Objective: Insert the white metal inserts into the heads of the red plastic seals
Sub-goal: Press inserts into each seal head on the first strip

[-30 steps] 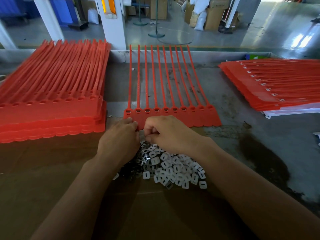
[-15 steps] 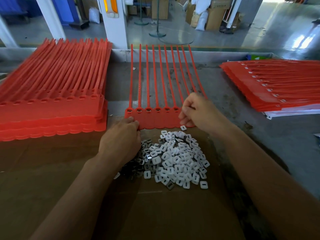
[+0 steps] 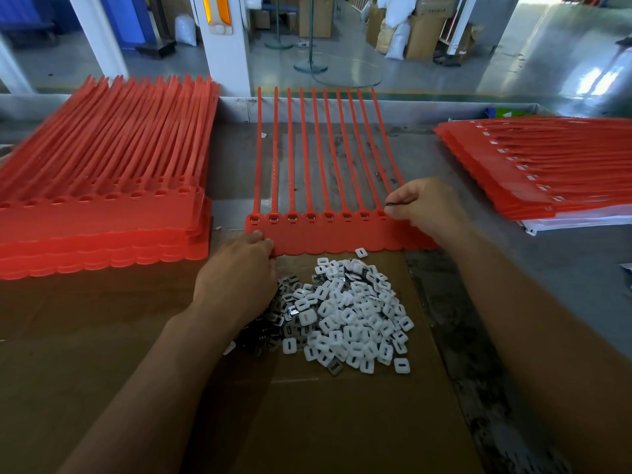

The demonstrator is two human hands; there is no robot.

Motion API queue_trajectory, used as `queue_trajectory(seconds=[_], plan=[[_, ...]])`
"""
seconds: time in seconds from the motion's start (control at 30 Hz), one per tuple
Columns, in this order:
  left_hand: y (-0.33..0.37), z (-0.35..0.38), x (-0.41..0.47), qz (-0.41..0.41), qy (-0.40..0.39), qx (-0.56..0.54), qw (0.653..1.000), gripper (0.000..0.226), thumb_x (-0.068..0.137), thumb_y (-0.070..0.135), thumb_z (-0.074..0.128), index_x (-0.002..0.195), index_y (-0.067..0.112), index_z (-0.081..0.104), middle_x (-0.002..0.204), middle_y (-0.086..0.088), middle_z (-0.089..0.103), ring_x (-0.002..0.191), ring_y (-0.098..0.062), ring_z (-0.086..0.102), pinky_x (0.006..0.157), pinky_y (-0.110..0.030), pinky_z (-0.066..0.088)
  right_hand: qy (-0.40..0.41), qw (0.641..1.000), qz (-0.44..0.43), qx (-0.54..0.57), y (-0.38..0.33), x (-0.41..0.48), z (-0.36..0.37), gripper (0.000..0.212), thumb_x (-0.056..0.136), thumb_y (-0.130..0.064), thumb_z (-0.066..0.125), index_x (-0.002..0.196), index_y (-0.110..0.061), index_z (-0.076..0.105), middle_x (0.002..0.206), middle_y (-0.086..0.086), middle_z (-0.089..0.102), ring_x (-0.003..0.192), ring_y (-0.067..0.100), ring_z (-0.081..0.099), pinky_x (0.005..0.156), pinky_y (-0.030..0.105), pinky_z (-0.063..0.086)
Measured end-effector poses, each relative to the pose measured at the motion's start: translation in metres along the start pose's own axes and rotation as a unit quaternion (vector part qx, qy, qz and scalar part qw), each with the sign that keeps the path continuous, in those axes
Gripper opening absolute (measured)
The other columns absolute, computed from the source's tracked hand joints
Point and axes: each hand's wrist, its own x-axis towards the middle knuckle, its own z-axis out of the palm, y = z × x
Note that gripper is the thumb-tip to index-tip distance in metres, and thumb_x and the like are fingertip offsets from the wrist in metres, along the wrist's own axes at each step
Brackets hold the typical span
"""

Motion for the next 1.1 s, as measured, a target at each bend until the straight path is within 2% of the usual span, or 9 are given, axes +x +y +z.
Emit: queue_trajectory(seconds=[0.17,0.27,0.37,0.53,0.7,0.83,1.1], plan=[[-0.0013,0.0003,0.0001,0.002,0.0,0.0,1.0,0.031,0.093,0.019,0.042,0.117,0.01,0.057,0.129,-0.005,0.052,0.118,-0.02,0.047,0.099,-0.031,0.037,-0.001,1.0,0.011,0.001,0.0014,0.0052,0.0032,0.017,0.077,-0.013,0.074,0.093,-0.013,0.07,0.08,0.001,0.065,0.066,0.003,0.055,0.054,0.007,0.039],[-0.0014,-0.0001,-0.0002,0.003,0.002,-0.001,1.0,0.031,0.093,0.019,0.042,0.118,0.01,0.057,0.131,-0.005,0.051,0.12,-0.021,0.047,0.1,-0.03,0.035,-0.002,1.0,0.022,0.014,0.0031,0.0063,0.0032,0.017,0.079,-0.01,0.071,0.096,-0.012,0.07,0.085,0.006,0.069,0.069,0.008,0.059,0.066,0.02,0.047],[-0.0017,-0.0003,-0.0004,0.005,0.002,-0.001,1.0,0.032,0.093,0.02,0.041,0.12,0.01,0.056,0.132,-0.005,0.05,0.12,-0.02,0.046,0.101,-0.029,0.035,0.007,0.999,0.029,0.024,0.0028,0.0066,0.003,0.017,0.079,-0.008,0.07,0.095,-0.012,0.071,0.084,0.008,0.069,0.08,0.021,0.065,0.075,0.032,0.052],[-0.001,-0.0008,-0.0005,0.002,0.003,0.0,1.0,0.032,0.093,0.02,0.041,0.12,0.011,0.056,0.133,-0.004,0.05,0.121,-0.019,0.046,0.1,-0.029,0.035,-0.003,0.999,0.027,0.023,0.0028,0.0079,0.0046,0.021,0.081,-0.007,0.067,0.101,-0.01,0.07,0.094,0.011,0.07,0.09,0.022,0.064,0.088,0.038,0.051],[-0.0011,-0.001,-0.0001,0.001,0.0,0.0,1.0,0.032,0.093,0.021,0.04,0.12,0.011,0.056,0.133,-0.004,0.05,0.121,-0.019,0.046,0.1,-0.03,0.036,-0.001,1.0,-0.003,0.002,0.0021,0.0048,0.0056,0.024,0.085,-0.01,0.063,0.109,-0.008,0.068,0.103,0.012,0.069,0.087,0.015,0.06,0.082,0.027,0.046],[-0.0005,-0.0007,-0.0006,0.001,0.002,0.0,1.0,0.032,0.093,0.021,0.041,0.12,0.012,0.056,0.132,-0.004,0.05,0.119,-0.019,0.047,0.099,-0.03,0.037,0.003,1.0,-0.009,-0.022,0.0033,0.0018,0.0064,0.025,0.086,-0.013,0.063,0.11,-0.009,0.068,0.115,0.011,0.066,0.106,0.016,0.058,0.087,0.021,0.038],[-0.0019,0.0001,-0.0008,0.002,0.006,-0.001,1.0,0.03,0.092,0.02,0.042,0.115,0.01,0.059,0.127,-0.005,0.053,0.117,-0.02,0.048,0.098,-0.031,0.037,-0.009,0.997,-0.027,-0.07,0.0001,0.0015,0.0035,0.026,0.091,-0.013,0.057,0.115,-0.008,0.065,0.119,0.012,0.063,0.11,0.021,0.057,0.092,0.027,0.041]])
